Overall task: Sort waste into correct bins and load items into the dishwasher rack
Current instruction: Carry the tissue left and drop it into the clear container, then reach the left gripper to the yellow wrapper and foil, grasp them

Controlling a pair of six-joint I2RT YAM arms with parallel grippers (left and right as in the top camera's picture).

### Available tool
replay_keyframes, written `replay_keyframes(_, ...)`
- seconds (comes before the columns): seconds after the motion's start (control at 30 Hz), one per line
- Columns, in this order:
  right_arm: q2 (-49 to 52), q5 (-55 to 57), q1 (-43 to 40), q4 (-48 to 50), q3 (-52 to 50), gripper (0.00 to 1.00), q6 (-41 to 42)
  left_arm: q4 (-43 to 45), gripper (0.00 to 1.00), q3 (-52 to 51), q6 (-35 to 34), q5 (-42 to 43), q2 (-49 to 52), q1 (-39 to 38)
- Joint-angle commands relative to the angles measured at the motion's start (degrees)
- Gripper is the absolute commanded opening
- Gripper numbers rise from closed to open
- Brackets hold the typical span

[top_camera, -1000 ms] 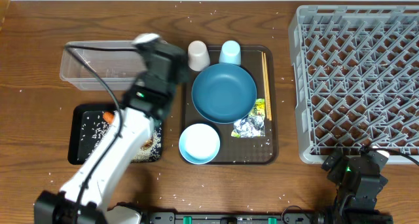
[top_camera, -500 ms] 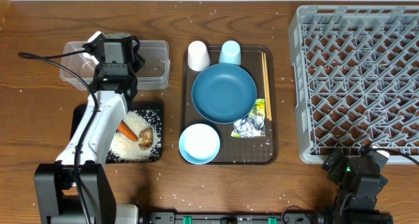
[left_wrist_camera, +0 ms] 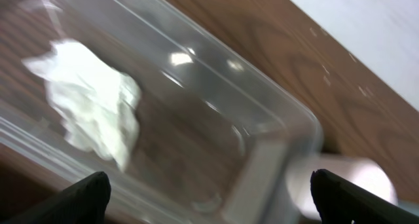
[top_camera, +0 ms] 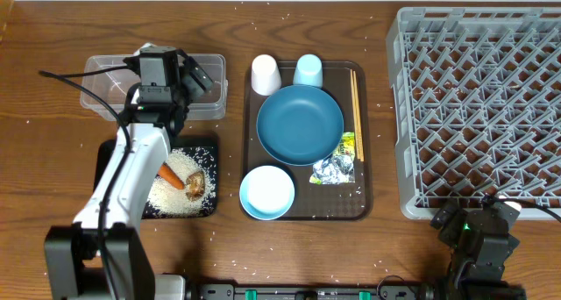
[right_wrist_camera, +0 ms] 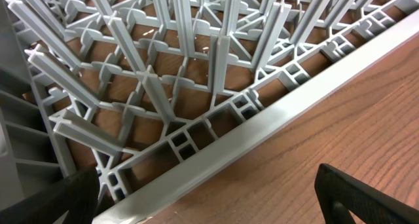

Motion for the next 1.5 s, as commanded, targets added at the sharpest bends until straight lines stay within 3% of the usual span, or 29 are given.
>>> replay_keyframes(0.0, -0.09, 0.55, -0.37, -0.04, 0.63, 0.99, -0.66, -3.5, 0.98, 0.72, 1.64, 7.21, -5.55, -3.21)
replay_keyframes(0.2, -0.09, 0.55, -0.37, -0.04, 0.63, 0.99, -0.66, -12.37, 1.0, 0.7, 4.22, 14.32, -9.9, -16.33)
replay_keyframes(0.3, -0.09, 0.57, -0.37, -0.04, 0.63, 0.99, -0.66, -13.35, 0.93, 0.33, 4.22, 14.36, -9.2, -25.33)
replay_keyframes(0.37, -0.09, 0.55, -0.37, -0.04, 0.63, 0.99, -0.66, -13.03, 0.83, 0.2, 4.15, 14.23, -7.76, -31.71)
replay_keyframes(0.53, -0.09, 0.55, -0.37, -0.04, 0.63, 0.99, -0.66, -10.97, 0.83, 0.2, -5.84, 3.63, -2.05, -44.52)
replay_keyframes(0.67, -0.09, 0.55, -0.37, -0.04, 0.63, 0.99, -0.66, -7.04, 0.83, 0.2, -8.76, 2.29, 3.19, -49.88)
replay_keyframes(0.83, -0.09, 0.57, -0.37, -0.04, 0.63, 0.99, -0.66, -2.49, 0.83, 0.2, -9.14, 2.29, 9.73, -52.68)
replay_keyframes(1.07, -0.09, 0.55, -0.37, -0.04, 0.63, 0.99, -0.66, -1.42, 0.83, 0.2, -16.24, -1.42, 15.15, -52.81)
replay_keyframes(1.23, -0.09, 0.57, -0.37, -0.04, 0.63, 0.99, -0.66, -1.25, 0.83, 0.2, -16.46, -8.13, 16.04, -52.81)
replay_keyframes(1.47, -0.09, 0.57, -0.37, -0.04, 0.63, 0.99, -0.66, -1.2, 0.83, 0.2, -16.46, -8.61, 19.3, -52.94)
